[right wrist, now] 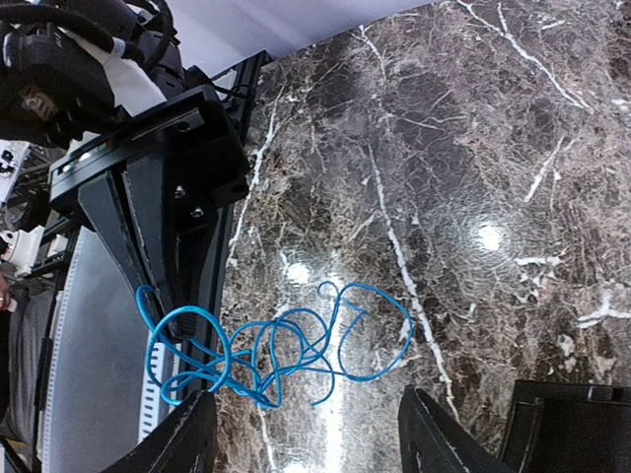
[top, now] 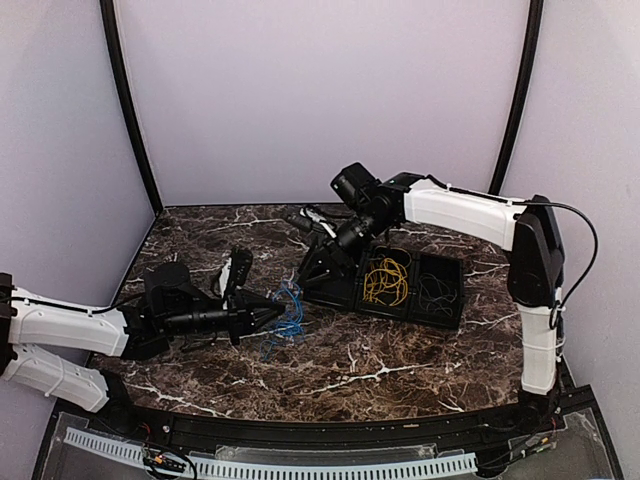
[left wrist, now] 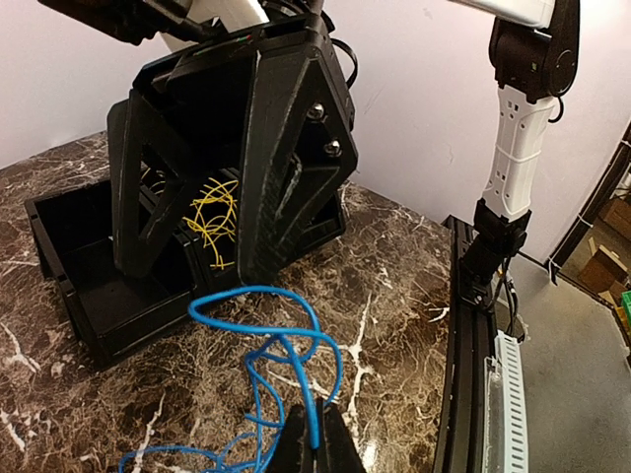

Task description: Untangle the cables

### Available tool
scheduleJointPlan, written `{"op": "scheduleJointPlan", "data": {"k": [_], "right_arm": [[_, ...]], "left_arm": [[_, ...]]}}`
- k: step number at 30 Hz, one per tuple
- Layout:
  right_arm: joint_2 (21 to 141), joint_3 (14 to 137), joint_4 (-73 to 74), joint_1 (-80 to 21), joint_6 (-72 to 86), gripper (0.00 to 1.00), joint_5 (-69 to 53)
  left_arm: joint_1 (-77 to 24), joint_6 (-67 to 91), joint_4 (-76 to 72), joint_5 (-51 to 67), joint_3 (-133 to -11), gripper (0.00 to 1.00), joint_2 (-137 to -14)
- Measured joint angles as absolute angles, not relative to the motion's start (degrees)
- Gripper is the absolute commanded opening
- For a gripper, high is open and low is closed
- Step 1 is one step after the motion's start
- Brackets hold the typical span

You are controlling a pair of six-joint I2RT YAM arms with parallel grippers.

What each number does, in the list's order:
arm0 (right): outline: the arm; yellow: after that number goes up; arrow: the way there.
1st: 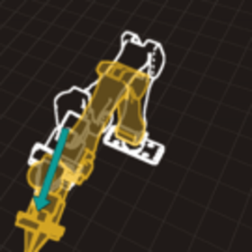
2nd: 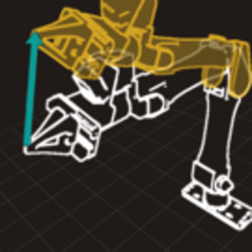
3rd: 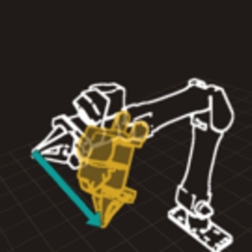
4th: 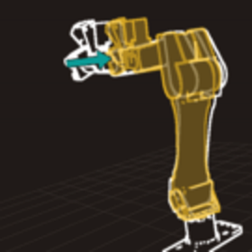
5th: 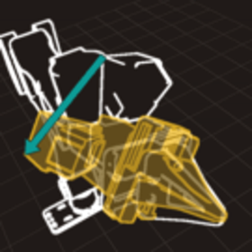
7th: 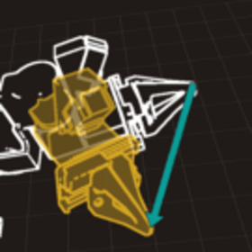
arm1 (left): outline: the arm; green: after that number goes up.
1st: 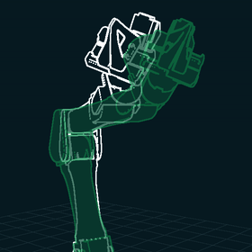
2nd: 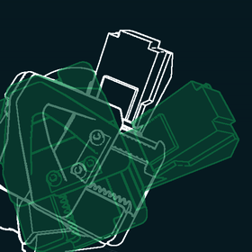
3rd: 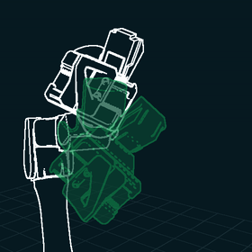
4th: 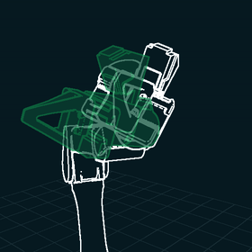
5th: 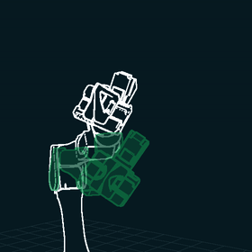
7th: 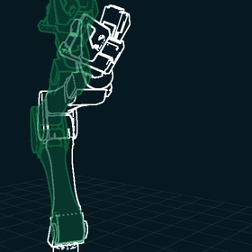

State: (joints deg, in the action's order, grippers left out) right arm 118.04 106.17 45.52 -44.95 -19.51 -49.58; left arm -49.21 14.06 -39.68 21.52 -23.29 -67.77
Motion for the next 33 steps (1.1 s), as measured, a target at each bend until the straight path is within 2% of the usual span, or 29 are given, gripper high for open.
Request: {"op": "scheduleJointPlan", "data": {"k": [5,8,11,15,25,30,33], "right_arm": [[118.4,106.5,45.7,-45.1,-16.3,0.62,-54.5],[118.4,106.9,45.5,-45.0,-15.0,0.55,-57.0],[118.4,107.0,45.5,-45.0,-14.2,0.52,-59.3],[118.4,107.0,46.2,-45.0,-14.6,0.59,-61.5],[118.4,106.9,50.7,-45.0,-21.5,0.61,-64.8],[118.4,106.9,53.9,-45.0,-25.3,0.56,-67.1],[118.4,106.6,53.5,-45.0,-25.2,0.48,-67.3]], "left_arm": [[-49.4,14.1,-39.6,22.4,-23.5,0.00,-68.6],[-49.4,14.1,-39.1,22.9,-23.5,0.00,-69.1],[-49.4,14.1,-38.9,23.0,-23.5,0.00,-69.3],[-49.4,14.1,-38.9,22.9,-23.5,0.00,-69.3],[-49.4,14.1,-38.9,22.1,-23.5,0.00,-69.3],[-49.4,14.1,-38.9,21.8,-23.5,0.00,-69.3],[-49.4,14.2,-38.9,21.6,-23.5,0.00,-69.3]]}}
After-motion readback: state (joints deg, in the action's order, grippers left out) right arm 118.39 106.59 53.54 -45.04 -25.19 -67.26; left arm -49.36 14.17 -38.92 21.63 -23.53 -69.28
